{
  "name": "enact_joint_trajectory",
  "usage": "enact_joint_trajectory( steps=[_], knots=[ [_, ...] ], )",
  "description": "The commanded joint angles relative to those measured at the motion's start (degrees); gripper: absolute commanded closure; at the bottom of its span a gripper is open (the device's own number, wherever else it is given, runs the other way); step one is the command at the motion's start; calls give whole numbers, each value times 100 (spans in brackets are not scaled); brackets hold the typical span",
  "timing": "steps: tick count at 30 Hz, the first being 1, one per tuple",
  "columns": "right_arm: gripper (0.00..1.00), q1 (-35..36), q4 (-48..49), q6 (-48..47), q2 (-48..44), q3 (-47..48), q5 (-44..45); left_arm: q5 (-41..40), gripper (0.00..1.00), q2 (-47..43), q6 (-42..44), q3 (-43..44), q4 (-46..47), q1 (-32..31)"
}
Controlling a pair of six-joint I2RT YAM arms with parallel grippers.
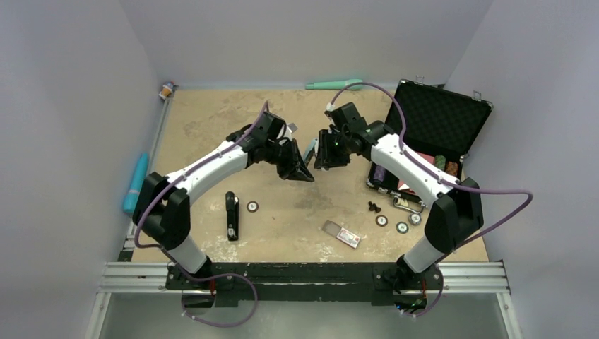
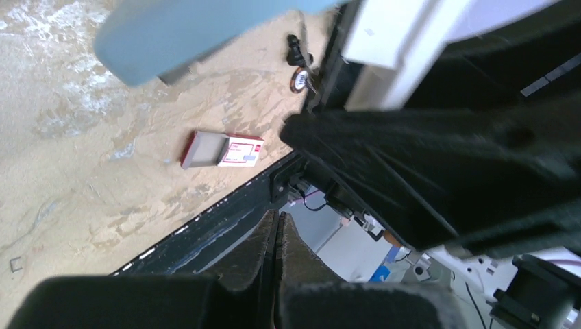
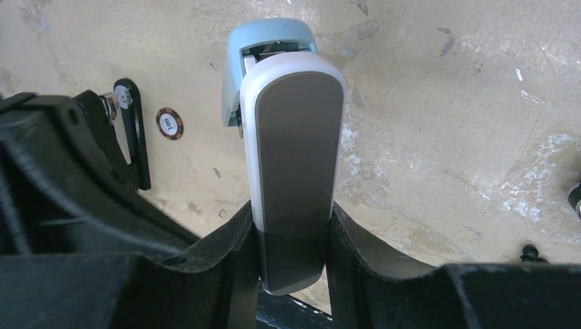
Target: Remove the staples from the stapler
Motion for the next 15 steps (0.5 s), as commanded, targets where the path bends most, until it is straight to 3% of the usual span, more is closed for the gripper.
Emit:
enact_joint_trajectory(
  steps=[1,15],
  knots=[
    [100,1,6,-104,1,365,138,207,100,382,26,404,114,79],
    [100,-6,-112,-155,119,546,435,28,100,1445,514,1648,-651,173]
  ],
)
